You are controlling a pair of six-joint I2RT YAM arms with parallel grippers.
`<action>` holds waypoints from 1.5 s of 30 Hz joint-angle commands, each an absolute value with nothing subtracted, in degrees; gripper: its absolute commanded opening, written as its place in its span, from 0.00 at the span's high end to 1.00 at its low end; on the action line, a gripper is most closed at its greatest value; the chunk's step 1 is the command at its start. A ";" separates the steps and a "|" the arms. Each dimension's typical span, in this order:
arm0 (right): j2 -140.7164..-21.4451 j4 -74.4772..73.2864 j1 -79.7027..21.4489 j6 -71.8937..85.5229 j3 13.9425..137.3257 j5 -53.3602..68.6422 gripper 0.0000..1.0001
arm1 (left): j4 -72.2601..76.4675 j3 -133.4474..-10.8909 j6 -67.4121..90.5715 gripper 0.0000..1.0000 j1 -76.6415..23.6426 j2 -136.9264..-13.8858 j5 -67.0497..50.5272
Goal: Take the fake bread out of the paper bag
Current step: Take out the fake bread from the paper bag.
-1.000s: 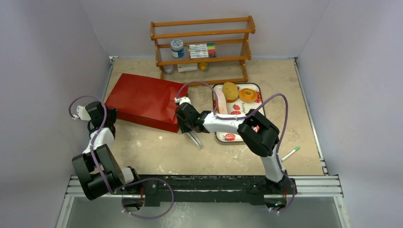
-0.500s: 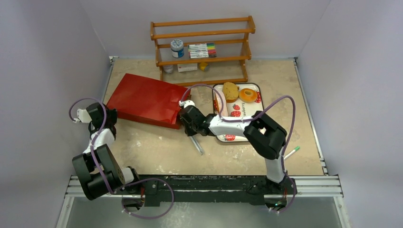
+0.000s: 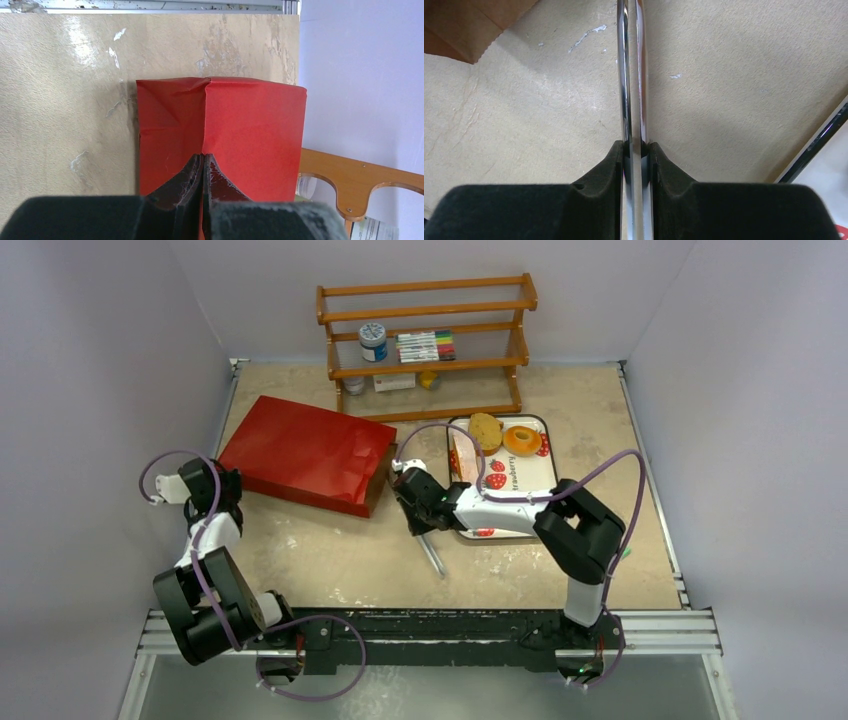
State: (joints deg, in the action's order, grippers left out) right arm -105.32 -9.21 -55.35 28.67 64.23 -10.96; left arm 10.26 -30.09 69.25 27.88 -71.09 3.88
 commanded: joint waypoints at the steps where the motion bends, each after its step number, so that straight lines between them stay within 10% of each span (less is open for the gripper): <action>1: -105.47 -12.45 -54.94 26.32 68.96 -11.53 0.81 | 11.45 -30.45 67.04 1.00 28.74 -69.30 5.13; 25: -113.38 -8.98 -54.79 17.84 76.81 -9.17 0.45 | 11.18 -28.09 66.22 0.91 28.83 -68.03 3.99; 45: -104.47 -3.68 -54.82 20.35 65.81 -13.36 0.35 | 8.45 -29.33 64.69 0.85 28.96 -66.56 4.24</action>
